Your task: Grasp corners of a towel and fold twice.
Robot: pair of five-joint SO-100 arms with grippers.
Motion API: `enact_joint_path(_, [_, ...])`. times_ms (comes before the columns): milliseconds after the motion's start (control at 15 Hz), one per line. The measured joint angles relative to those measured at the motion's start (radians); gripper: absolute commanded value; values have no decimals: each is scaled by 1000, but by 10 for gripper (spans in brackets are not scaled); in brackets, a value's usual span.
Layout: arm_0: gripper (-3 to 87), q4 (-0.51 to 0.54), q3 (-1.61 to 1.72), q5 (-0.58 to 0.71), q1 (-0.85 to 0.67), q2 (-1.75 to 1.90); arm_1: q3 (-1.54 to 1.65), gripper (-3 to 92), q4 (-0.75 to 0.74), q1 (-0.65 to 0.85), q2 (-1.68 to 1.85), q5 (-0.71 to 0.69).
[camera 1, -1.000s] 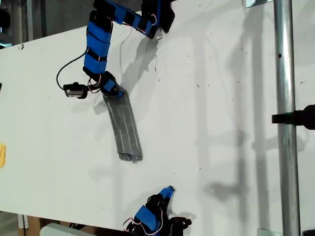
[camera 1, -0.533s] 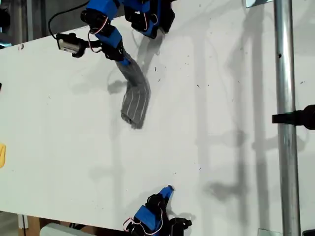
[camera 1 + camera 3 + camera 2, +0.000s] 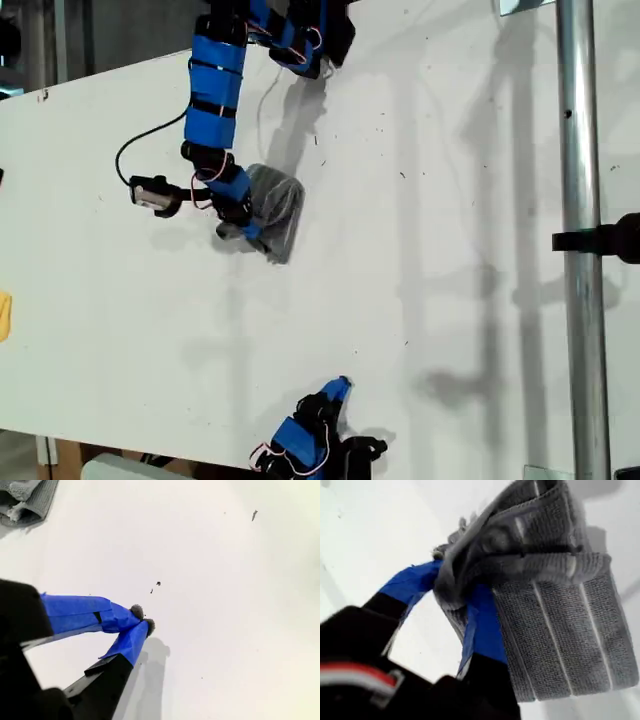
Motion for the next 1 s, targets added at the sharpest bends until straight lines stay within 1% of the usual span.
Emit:
enact_joint_path(133, [-22, 0, 8, 29, -8, 0, -72, 206, -8, 9, 94, -18])
enact_joint_path(200, [-22, 0, 8, 44, -20, 0, -37, 198, -5, 17, 186, -21])
enact_joint_path(267, [-22, 0, 8, 69, -28, 0, 54, 156, 2, 35, 299, -21])
enact_joint_path(333, [-22, 0, 8, 110, -26, 0, 201, 15, 3, 57, 440, -12])
enact_joint_path(400, [-22, 0, 8, 160, -26, 0, 385, -3, 12, 69, 615, 3])
enact_joint_path(467, [-22, 0, 8, 247, -29, 0, 584, -3, 35, 60, 828, 21])
enact_joint_path(533, [-23, 0, 8, 380, -31, 0, 785, -3, 107, 37, 1080, 64])
enact_joint_path(600, [-23, 0, 8, 577, -31, 0, 956, -3, 213, 9, 1342, 127])
enact_joint_path(667, [-23, 0, 8, 799, -29, 0, 1072, -3, 330, -28, 1572, 186])
enact_joint_path(733, [-23, 0, 8, 937, -21, 0, 1134, -3, 417, -74, 1704, 235])
enact_joint_path(800, [-23, 0, 8, 959, -23, 0, 1186, 32, 448, -89, 1735, 268])
enact_joint_path(867, [-23, 0, 8, 974, -26, 0, 1262, 55, 468, -110, 1753, 339])
enact_joint_path(933, [-23, 0, 8, 977, -26, 0, 1308, 115, 492, -150, 1743, 474])
enact_joint_path(1000, [-23, 0, 8, 982, -26, 0, 1312, 112, 492, -232, 1769, 583])
